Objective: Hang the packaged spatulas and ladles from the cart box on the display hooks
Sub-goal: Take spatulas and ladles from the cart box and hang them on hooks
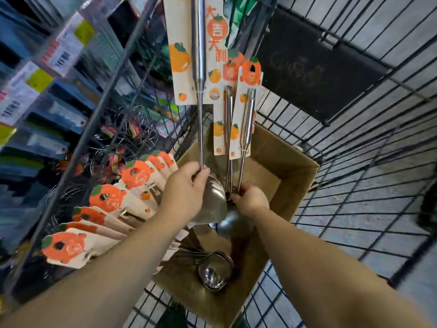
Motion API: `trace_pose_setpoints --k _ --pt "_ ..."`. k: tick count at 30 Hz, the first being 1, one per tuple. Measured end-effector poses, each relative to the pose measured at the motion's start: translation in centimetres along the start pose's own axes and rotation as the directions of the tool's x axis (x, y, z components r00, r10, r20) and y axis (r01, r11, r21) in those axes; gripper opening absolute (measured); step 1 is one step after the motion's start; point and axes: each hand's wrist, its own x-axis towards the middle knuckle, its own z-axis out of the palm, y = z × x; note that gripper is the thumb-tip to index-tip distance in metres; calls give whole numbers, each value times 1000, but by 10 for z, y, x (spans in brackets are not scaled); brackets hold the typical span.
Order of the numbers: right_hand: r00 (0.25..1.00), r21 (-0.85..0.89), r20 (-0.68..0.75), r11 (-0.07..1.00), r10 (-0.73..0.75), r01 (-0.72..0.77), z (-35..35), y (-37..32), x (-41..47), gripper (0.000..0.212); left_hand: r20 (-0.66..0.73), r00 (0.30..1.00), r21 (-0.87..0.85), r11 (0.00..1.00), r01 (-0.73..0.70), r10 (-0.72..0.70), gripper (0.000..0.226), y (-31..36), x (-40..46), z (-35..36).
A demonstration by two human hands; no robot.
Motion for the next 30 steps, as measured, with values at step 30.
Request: trace_pose_setpoints --k 30 --pt "667 29 -462 741 -585 670 -133 -139 -378 20 -307 900 -74 935 -348 310 21 147 -193 -207"
